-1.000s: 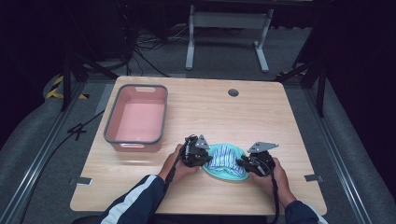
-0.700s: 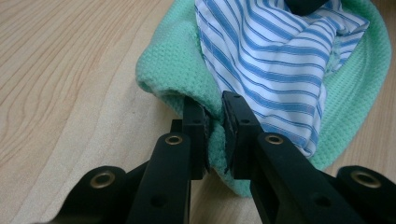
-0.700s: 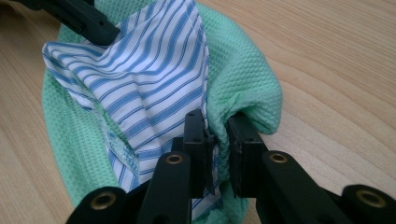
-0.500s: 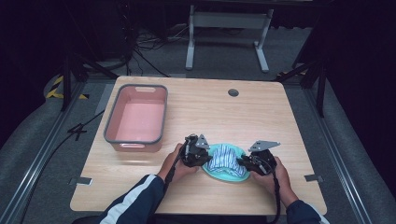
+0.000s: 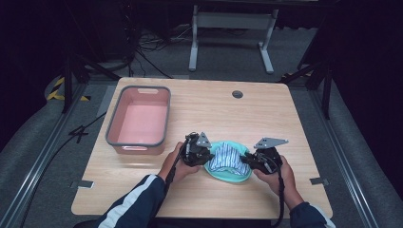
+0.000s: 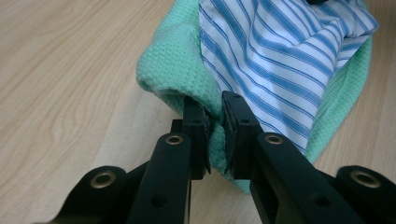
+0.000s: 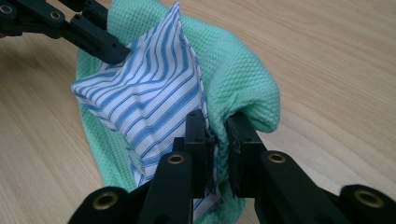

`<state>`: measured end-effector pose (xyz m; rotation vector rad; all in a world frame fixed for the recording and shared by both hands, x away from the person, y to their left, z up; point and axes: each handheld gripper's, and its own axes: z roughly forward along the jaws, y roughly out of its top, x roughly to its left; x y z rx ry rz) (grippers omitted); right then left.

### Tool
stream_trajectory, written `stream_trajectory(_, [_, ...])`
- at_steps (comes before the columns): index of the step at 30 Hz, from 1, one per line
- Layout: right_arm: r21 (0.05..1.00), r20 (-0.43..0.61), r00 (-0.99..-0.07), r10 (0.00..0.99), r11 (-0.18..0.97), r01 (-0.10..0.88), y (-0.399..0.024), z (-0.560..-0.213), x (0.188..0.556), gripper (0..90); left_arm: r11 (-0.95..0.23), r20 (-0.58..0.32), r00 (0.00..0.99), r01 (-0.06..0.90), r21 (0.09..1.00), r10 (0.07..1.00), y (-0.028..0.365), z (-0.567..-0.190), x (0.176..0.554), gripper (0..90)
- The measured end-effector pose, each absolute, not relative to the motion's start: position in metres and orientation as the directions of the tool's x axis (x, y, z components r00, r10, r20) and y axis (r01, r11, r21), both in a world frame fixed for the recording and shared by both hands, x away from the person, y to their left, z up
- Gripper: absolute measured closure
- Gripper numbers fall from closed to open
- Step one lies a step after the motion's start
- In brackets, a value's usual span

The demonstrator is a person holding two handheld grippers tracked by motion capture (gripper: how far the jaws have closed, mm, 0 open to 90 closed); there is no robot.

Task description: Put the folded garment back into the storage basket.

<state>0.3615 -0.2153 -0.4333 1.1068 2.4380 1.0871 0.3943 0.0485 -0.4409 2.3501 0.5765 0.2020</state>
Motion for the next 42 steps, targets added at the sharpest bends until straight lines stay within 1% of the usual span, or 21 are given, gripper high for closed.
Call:
stream_trajectory(2, [0.727, 0.081, -0.678, 0.731, 0.422, 0.542, -0.213, -0.43, 0.362, 80.4, -0.661, 0.005, 0.888, 0.339, 0.67, 0.46, 0.05, -0.436, 0.394, 80.8])
stream_trajectory(5, [0.732, 0.078, -0.678, 0.731, 0.42, 0.537, -0.21, -0.426, 0.364, 80.4, -0.656, 0.009, 0.885, 0.338, 0.675, 0.465, 0.053, -0.432, 0.394, 80.8])
stream_trajectory(12, [0.748, 0.048, -0.693, 0.719, 0.434, 0.502, -0.2, -0.414, 0.368, 80.4, -0.652, 0.03, 0.878, 0.33, 0.683, 0.477, 0.061, -0.415, 0.399, 80.8])
stream_trajectory(15, [0.754, 0.04, -0.691, 0.722, 0.433, 0.495, -0.198, -0.41, 0.371, 80.4, -0.662, 0.065, 0.878, 0.307, 0.683, 0.474, 0.061, -0.407, 0.4, 80.9])
stream_trajectory(25, [0.767, 0.007, -0.704, 0.71, 0.447, 0.46, -0.188, -0.389, 0.378, 80.4, -0.657, 0.093, 0.87, 0.291, 0.696, 0.484, 0.071, -0.389, 0.403, 80.8])
stream_trajectory(30, [0.775, -0.013, -0.719, 0.695, 0.462, 0.432, -0.176, -0.374, 0.384, 80.3, -0.655, 0.108, 0.859, 0.294, 0.696, 0.501, 0.083, -0.378, 0.404, 80.9])
stream_trajectory(35, [0.78, -0.019, -0.728, 0.685, 0.466, 0.418, -0.165, -0.367, 0.389, 80.3, -0.649, 0.122, 0.846, 0.297, 0.7, 0.519, 0.097, -0.368, 0.405, 80.8])
stream_trajectory(42, [0.792, -0.025, -0.75, 0.661, 0.471, 0.389, -0.139, -0.351, 0.4, 80.2, -0.622, 0.13, 0.817, 0.313, 0.718, 0.561, 0.127, -0.353, 0.407, 80.9])
